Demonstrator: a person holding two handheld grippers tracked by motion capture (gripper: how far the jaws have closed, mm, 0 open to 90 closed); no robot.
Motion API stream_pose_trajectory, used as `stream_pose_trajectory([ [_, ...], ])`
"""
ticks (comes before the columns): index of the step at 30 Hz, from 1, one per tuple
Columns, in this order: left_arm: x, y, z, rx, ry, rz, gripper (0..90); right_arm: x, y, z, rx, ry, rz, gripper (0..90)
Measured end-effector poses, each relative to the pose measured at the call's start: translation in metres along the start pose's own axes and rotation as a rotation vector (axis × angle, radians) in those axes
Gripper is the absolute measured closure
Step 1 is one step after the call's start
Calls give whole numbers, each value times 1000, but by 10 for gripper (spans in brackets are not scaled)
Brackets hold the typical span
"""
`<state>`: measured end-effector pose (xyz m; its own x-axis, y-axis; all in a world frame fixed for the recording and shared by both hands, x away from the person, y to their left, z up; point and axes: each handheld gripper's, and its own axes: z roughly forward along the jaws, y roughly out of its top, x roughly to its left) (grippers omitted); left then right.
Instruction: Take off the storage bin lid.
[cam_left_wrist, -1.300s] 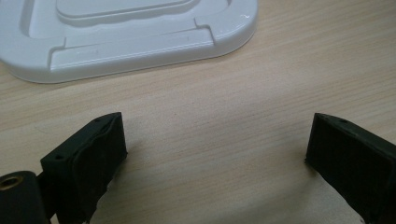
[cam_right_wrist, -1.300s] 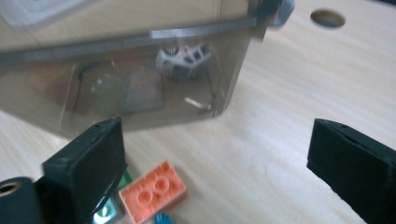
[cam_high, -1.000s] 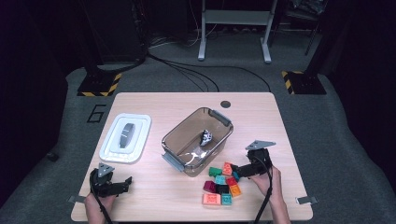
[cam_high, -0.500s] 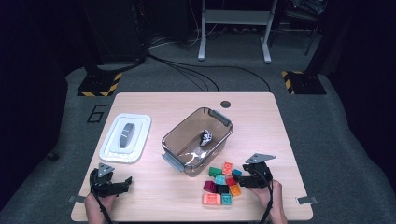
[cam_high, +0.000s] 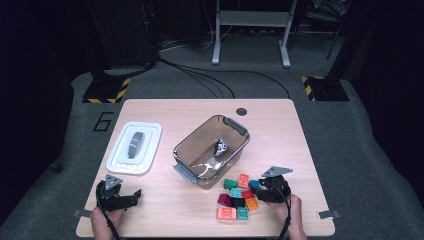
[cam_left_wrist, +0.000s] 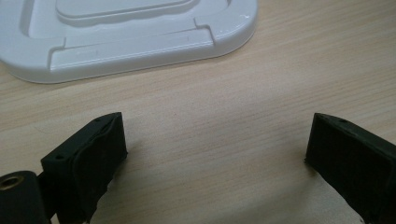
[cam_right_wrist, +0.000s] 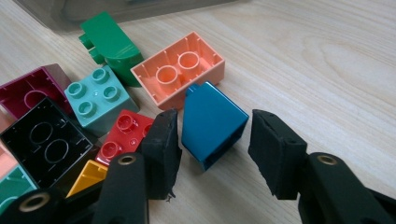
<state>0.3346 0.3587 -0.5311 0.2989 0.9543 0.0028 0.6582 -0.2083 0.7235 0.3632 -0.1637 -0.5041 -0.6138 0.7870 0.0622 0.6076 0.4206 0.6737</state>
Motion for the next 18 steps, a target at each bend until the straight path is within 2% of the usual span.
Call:
stream_pose_trajectory([
  [1,0,0,0,-3,1,-1,49,1,0,0,3,-2,7,545],
  [3,0,0,0,-3,1,-1,49,0,1,1,2,-10,-19,579],
  [12,0,0,0,-4,2,-1,50,1,1,-2,-13,-41,1,593],
  [13,0,0,0,-3,1,-1,49,-1,2,-3,-12,-41,-13,593],
  [15,0,0,1,-10,2,-3,49,-1,3,-5,-21,-50,3,593],
  [18,0,0,1,-9,2,-2,49,-3,4,-7,-33,-54,-22,594],
])
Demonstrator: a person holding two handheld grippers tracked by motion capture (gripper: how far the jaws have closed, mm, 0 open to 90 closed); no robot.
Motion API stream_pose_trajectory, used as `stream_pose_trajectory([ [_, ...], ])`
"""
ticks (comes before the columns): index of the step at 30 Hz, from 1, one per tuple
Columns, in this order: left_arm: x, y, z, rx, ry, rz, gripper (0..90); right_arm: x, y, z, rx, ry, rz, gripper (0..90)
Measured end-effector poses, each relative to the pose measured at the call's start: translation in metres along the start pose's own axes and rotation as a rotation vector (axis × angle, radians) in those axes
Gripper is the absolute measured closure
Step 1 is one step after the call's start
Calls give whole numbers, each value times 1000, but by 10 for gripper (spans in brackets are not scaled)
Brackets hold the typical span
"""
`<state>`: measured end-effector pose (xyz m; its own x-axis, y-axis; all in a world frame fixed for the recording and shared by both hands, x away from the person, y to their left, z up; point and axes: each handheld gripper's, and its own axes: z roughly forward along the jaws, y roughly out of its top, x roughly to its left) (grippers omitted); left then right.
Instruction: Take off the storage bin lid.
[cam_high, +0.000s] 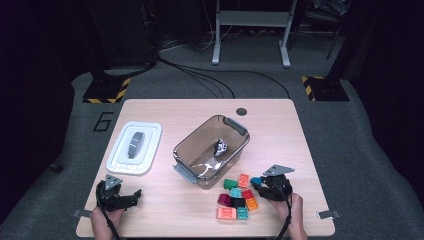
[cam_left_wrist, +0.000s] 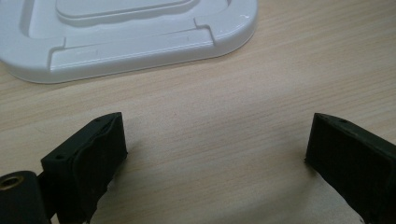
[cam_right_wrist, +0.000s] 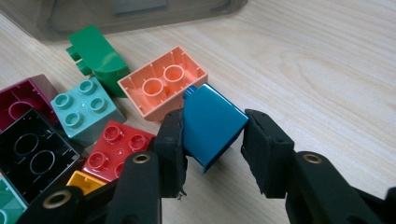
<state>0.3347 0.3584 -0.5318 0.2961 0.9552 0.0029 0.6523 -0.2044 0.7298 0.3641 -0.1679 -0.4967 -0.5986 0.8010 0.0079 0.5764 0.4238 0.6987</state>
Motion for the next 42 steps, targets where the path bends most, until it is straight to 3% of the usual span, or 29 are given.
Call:
stream_pose_trajectory([
  [4,0,0,0,-1,1,0,49,-1,2,-2,-4,-10,28,594],
  [16,-1,1,1,7,2,2,48,-11,7,0,-13,-20,45,594],
  [30,-2,4,2,11,3,2,49,-23,28,-5,-37,-29,32,594],
  [35,-1,4,3,9,3,0,49,-28,34,-8,-52,-29,55,594],
  [42,-2,3,3,3,7,1,49,-35,45,-12,-61,-41,49,594],
])
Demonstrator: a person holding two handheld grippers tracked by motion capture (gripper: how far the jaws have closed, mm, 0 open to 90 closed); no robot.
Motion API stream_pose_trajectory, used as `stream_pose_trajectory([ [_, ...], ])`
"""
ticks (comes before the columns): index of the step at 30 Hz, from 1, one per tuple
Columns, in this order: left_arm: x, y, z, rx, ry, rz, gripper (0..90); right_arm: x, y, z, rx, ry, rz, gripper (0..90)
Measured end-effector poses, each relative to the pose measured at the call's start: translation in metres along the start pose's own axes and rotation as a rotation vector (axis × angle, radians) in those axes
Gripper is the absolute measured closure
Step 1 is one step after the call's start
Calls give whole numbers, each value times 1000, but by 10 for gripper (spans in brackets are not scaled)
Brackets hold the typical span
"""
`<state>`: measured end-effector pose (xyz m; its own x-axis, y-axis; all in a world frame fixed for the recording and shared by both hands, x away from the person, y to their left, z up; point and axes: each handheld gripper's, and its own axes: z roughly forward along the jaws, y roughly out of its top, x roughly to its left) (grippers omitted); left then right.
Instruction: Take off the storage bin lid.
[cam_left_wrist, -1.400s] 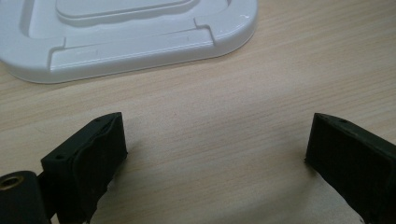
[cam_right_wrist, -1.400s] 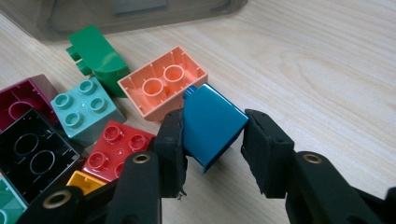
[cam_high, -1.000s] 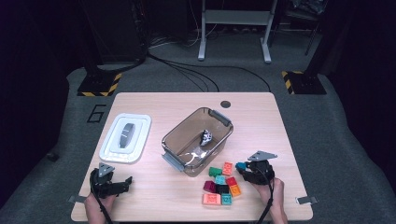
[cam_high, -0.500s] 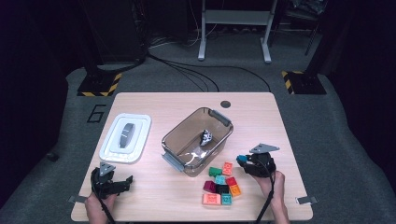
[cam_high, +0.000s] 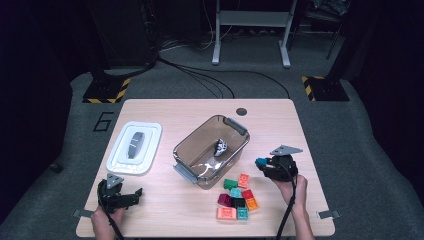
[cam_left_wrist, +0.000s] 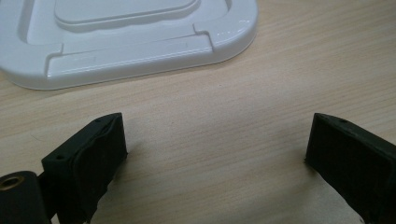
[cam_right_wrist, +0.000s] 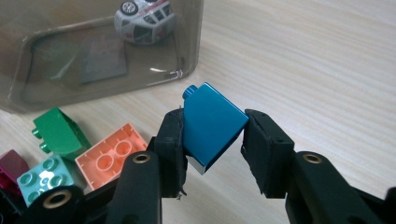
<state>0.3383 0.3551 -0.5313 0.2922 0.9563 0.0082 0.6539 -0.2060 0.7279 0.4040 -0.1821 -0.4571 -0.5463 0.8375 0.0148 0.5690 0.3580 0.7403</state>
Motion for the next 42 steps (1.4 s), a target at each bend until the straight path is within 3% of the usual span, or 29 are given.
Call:
stream_pose_trajectory([
  [28,0,0,0,-1,-3,-3,50,-22,41,-3,-42,-4,9,594],
  [42,0,0,1,-5,-1,-10,50,-31,70,-11,-57,-28,3,595],
])
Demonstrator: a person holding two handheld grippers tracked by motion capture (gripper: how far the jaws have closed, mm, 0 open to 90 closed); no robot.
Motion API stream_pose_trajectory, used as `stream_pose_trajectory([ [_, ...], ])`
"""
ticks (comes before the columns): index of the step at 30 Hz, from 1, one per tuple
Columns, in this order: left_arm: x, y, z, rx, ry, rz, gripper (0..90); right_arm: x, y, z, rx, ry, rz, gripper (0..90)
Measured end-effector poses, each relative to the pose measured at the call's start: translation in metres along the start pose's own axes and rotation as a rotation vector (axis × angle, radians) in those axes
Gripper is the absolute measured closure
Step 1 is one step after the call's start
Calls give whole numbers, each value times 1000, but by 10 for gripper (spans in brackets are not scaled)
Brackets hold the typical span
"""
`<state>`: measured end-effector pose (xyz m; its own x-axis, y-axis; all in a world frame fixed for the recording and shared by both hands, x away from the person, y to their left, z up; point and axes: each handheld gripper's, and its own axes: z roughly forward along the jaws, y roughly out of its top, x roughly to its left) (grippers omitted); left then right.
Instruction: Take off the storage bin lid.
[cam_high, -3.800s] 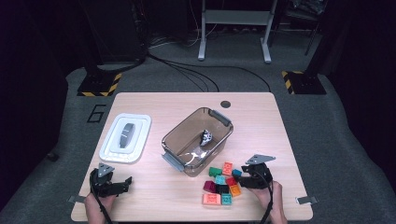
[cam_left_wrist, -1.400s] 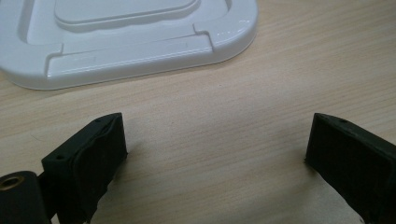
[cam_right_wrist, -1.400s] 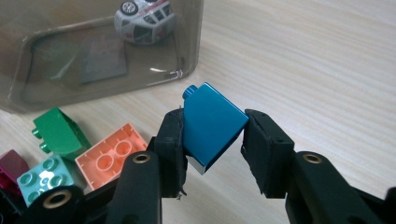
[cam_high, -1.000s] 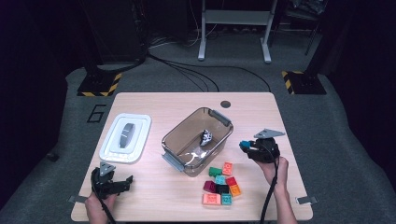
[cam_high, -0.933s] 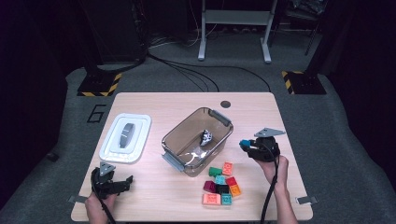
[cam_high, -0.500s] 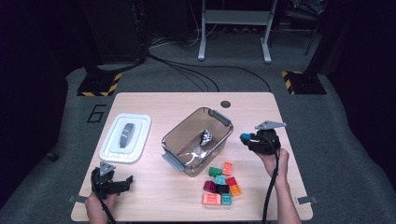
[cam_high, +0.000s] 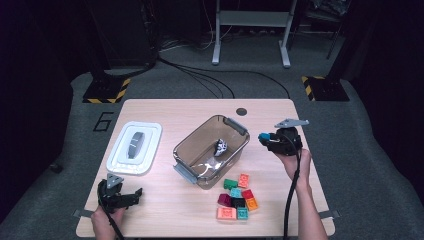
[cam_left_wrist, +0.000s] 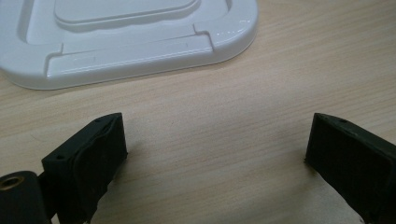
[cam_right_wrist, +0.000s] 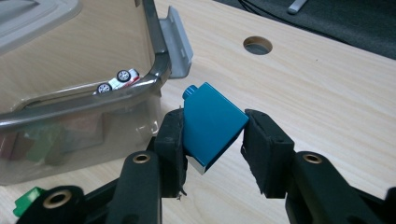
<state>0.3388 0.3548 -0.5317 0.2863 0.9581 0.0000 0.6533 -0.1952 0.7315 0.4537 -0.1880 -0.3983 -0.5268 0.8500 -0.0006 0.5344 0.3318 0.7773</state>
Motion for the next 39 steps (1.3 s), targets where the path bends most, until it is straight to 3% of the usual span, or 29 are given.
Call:
stream_pose_trajectory([
  [22,-1,0,0,-5,7,10,53,0,48,-3,-40,-20,-38,594],
  [26,0,0,-1,10,-1,12,53,5,57,-4,-48,-13,-59,594],
  [32,0,0,0,-4,5,9,53,15,69,-3,-58,13,-87,594],
  [39,-1,0,0,-5,6,8,53,31,72,8,-46,54,-115,594],
])
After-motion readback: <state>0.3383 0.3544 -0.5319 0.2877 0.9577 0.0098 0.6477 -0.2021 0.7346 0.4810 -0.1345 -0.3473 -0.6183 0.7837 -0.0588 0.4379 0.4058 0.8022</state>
